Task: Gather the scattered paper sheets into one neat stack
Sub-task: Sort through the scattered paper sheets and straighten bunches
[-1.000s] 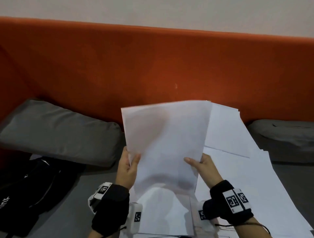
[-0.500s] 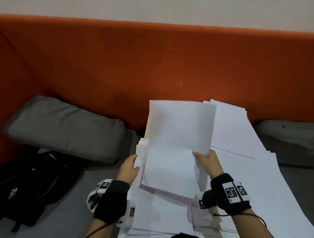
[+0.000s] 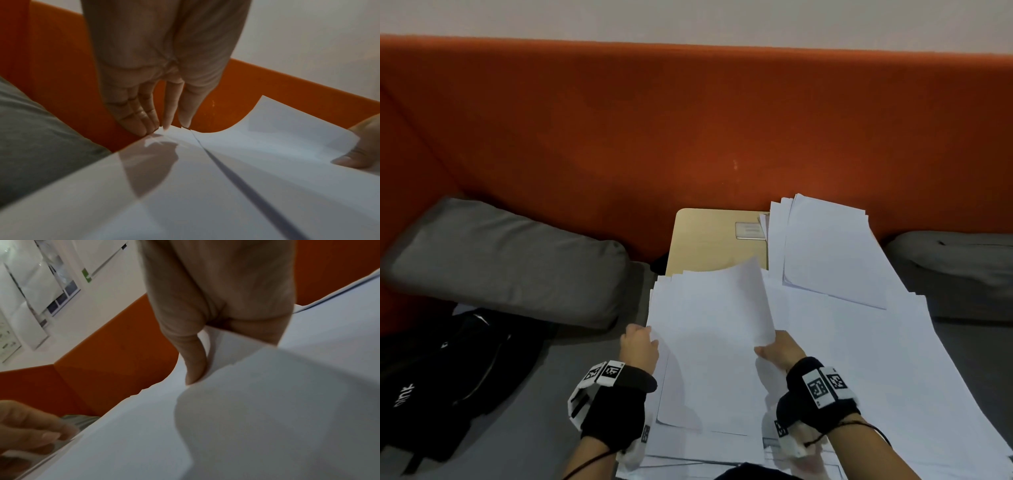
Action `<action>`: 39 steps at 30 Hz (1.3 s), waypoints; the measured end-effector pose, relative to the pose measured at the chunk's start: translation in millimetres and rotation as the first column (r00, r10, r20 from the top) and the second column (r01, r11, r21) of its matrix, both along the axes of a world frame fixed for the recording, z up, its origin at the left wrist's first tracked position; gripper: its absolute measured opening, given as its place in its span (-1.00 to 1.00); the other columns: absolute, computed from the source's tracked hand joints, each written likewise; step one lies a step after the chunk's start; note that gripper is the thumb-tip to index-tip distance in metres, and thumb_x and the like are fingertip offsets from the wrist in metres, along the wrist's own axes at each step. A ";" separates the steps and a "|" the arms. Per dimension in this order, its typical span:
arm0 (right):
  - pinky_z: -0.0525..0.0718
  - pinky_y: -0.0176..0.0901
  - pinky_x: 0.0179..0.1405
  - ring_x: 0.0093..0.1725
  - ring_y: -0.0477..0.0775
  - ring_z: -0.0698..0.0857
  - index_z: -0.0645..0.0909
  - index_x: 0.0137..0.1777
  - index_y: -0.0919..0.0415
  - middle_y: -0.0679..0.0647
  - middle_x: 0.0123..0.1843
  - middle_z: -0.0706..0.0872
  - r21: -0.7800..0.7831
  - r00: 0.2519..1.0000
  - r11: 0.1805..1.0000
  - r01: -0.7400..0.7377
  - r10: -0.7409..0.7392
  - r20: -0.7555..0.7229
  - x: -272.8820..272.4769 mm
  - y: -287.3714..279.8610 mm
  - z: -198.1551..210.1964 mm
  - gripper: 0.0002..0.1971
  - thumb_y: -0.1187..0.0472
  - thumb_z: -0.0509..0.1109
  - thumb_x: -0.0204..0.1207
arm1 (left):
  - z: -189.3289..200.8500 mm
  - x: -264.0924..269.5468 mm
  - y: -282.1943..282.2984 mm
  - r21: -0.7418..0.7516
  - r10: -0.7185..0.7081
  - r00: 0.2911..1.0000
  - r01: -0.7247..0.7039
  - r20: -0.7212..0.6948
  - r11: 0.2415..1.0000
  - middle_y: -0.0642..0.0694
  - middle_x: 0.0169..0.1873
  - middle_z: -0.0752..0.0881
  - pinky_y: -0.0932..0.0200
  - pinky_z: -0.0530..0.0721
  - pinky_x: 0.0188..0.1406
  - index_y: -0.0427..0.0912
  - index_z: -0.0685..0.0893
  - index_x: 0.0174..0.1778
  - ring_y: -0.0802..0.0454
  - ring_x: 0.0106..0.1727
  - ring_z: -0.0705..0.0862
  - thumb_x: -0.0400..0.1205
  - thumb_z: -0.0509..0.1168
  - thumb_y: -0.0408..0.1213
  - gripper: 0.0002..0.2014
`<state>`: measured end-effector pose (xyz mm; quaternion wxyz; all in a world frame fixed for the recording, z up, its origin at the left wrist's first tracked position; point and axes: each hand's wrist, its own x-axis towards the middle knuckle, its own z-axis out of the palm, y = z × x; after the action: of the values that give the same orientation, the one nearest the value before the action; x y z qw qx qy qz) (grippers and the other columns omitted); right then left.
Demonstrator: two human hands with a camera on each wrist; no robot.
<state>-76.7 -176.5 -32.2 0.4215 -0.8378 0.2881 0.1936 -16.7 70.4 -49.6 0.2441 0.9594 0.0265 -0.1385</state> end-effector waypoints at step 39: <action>0.45 -0.16 -0.05 -0.04 0.15 0.54 0.56 0.08 0.38 0.21 -0.06 0.58 0.091 0.997 0.995 0.037 -0.043 0.060 -3.1 -5.6 -10.3 -0.83 0.36 0.33 0.51 | -2.6 -2.0 -7.1 -0.163 0.174 0.983 -0.162 0.060 0.973 -0.38 0.06 0.71 -0.03 0.65 0.07 -0.42 0.67 0.11 -0.31 0.10 0.66 0.63 0.23 -0.42 -0.79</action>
<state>-79.8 -182.1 -42.5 0.4715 -0.8175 0.2826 0.1719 -18.7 63.3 -52.1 0.3308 0.9359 0.0874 -0.0838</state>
